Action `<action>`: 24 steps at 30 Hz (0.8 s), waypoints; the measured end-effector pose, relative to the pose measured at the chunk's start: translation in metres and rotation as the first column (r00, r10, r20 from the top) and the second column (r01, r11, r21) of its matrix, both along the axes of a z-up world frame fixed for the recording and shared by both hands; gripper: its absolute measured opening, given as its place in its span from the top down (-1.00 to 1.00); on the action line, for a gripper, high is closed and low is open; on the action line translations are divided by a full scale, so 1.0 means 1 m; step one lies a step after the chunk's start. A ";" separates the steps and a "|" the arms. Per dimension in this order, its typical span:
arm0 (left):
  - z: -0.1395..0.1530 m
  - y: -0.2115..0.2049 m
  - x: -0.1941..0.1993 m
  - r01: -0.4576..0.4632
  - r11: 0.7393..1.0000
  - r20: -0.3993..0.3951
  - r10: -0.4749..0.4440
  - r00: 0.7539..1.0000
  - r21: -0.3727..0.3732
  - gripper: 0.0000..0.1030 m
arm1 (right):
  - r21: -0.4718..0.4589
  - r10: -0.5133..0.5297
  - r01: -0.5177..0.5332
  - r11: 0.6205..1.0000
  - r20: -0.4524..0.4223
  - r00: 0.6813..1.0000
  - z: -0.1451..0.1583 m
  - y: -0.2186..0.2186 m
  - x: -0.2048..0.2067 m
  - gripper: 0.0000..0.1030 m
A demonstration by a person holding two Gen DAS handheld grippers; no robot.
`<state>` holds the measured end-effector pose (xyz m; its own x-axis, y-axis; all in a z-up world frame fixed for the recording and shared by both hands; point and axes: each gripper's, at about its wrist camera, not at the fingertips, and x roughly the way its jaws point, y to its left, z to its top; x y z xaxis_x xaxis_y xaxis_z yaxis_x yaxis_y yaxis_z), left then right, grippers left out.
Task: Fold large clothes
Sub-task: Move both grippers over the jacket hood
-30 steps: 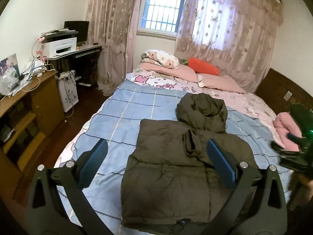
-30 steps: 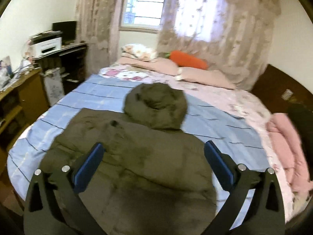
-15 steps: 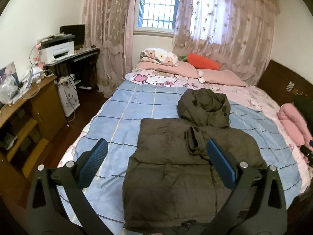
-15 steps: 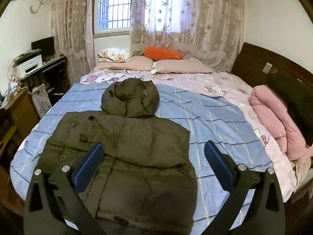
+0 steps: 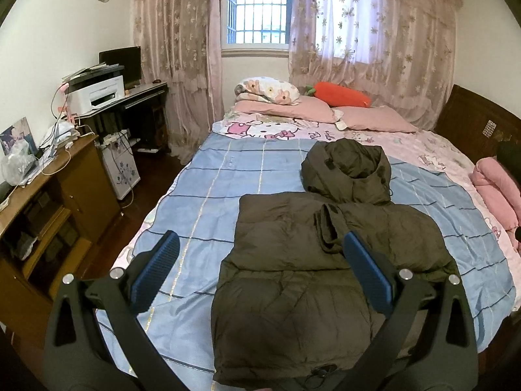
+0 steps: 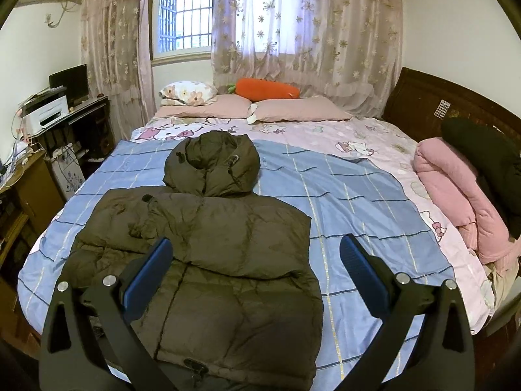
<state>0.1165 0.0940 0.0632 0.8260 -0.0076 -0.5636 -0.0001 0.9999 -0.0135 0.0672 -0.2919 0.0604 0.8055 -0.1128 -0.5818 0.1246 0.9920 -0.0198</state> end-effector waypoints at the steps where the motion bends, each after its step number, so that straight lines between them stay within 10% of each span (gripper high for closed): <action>1: 0.000 0.000 0.000 -0.001 1.000 0.001 0.001 1.000 0.002 -0.96 | 0.000 -0.002 0.002 1.000 0.001 1.000 0.001 -0.001 0.000 -0.97; 24: 0.001 -0.020 0.019 0.025 0.996 -0.072 -0.031 0.997 -0.084 -0.96 | 0.014 0.030 -0.030 0.999 0.006 1.000 0.007 -0.010 -0.001 -0.97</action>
<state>0.1359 0.0742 0.0640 0.7815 -0.0791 -0.6189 0.0236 0.9950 -0.0974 0.0658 -0.3016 0.0672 0.8116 -0.0803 -0.5786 0.0948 0.9955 -0.0051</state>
